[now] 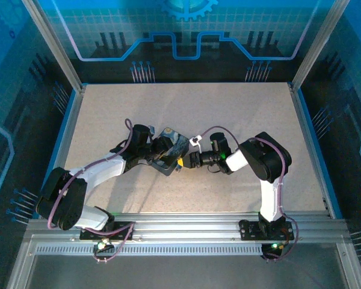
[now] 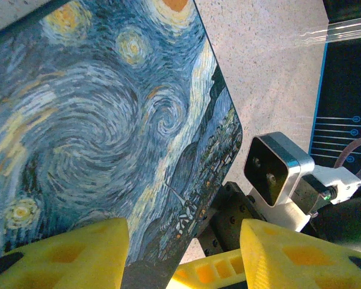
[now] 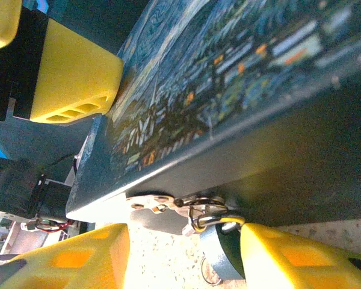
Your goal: Unlock a padlock with a key
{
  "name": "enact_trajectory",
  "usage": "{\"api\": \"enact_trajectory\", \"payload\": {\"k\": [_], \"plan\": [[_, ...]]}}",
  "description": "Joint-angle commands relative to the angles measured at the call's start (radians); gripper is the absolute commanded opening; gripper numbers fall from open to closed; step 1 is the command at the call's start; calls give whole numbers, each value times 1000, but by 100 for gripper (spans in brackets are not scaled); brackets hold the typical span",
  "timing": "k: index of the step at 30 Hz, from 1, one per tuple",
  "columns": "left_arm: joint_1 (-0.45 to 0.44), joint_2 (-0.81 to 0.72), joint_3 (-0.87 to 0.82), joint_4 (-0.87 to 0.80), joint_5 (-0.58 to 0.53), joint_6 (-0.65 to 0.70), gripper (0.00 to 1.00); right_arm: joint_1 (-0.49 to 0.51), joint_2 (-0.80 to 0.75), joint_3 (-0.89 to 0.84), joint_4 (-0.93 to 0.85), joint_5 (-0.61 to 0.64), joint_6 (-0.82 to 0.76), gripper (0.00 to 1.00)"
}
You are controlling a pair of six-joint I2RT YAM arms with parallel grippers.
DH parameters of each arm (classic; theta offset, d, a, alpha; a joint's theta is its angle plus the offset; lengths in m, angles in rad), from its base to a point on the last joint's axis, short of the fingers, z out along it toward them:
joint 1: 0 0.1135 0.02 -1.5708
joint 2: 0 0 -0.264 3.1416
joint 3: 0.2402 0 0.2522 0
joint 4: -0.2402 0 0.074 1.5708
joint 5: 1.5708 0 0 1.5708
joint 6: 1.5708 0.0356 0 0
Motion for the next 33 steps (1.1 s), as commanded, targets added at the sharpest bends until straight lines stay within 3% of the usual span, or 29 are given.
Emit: {"api": "enact_trajectory", "payload": {"k": [1, 9, 26, 33], "plan": [[10, 11, -44, -81, -5, 18, 53, -11, 28, 10, 37, 27, 15, 55], [9, 18, -45, -71, -2, 16, 53, -11, 35, 15, 59, -5, 12, 60], [8, 15, -56, -65, -3, 9, 53, 18, 36, -26, 231, -77, 50, 49], [9, 10, -59, -63, -2, 7, 53, 17, 14, -37, 165, -62, 8, 43]]}}
